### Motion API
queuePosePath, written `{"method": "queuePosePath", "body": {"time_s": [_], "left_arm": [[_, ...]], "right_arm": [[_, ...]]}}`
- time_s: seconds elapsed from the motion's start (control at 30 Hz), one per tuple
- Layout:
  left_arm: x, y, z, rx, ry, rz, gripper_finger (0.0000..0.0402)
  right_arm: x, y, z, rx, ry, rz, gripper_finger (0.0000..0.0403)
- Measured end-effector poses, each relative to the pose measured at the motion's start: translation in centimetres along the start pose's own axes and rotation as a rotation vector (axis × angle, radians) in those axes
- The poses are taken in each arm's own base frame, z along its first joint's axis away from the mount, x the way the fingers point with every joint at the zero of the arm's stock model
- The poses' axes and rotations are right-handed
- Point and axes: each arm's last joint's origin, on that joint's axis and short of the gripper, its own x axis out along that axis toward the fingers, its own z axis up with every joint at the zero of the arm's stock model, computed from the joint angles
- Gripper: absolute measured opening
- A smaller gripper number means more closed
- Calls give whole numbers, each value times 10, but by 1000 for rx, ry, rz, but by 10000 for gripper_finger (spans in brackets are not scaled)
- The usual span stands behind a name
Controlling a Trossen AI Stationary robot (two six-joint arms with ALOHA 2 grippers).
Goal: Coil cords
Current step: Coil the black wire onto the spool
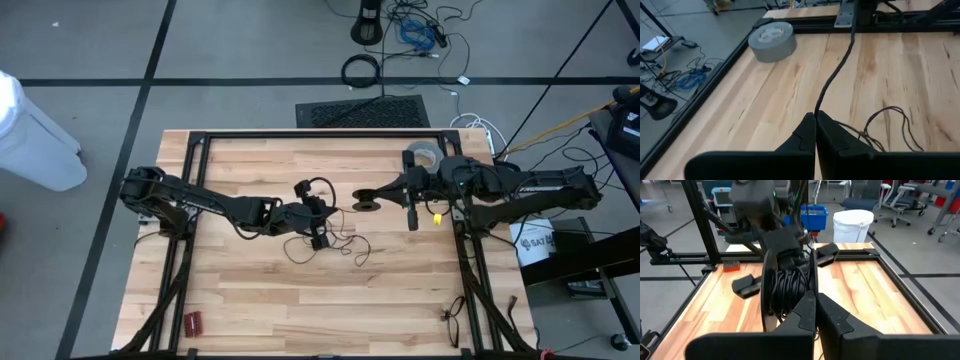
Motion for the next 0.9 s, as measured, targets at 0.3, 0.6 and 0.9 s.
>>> {"method": "queuePosePath", "body": {"time_s": [0.3, 0.6, 0.9], "left_arm": [[-28, 10, 12, 4, -11, -11, 2], [-40, 8, 13, -1, 12, -29, 2], [-41, 9, 13, -2, 11, -25, 2]], "right_arm": [[13, 1, -7, 22, 62, -2, 0], [16, 1, -9, 16, 78, 24, 0], [19, 2, -12, 31, 101, 49, 0]]}}
